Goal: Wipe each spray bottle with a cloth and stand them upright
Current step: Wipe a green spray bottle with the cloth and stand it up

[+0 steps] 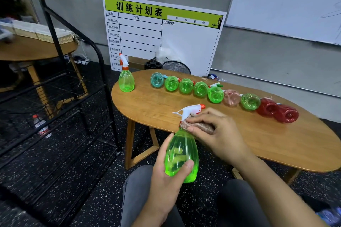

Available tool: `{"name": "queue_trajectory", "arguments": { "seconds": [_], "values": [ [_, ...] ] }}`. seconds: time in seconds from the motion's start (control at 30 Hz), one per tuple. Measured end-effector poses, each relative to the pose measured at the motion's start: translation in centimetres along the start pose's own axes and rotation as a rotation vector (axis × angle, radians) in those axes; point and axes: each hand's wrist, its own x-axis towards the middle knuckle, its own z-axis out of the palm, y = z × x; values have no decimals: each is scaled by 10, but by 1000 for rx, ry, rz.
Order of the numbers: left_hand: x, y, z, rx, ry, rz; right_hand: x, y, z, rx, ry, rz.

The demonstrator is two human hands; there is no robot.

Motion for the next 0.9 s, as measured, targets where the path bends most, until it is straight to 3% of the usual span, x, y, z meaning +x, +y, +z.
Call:
{"name": "queue_trajectory", "arguments": {
  "seconds": [0.17,0.33,0.47,0.67,0.8,0.9],
  "values": [
    [-2,-1,2,12,-27,-11,11,4,-9,-189,272,85],
    [-1,-1,1,14,4,-20,2,-8,8,-53,16,-25],
    [-1,0,1,-2,-24,-11,11,0,-3,-175,231,62],
    [0,1,2,-7,18,-16,4,-3,9,-60,24,-26],
    [-1,0,2,-6,2,-14,10,4,-2,-196,228,21],
    [-1,1,1,-10,-1,-12,3,8,-3,-250,211,22]
  ]
}}
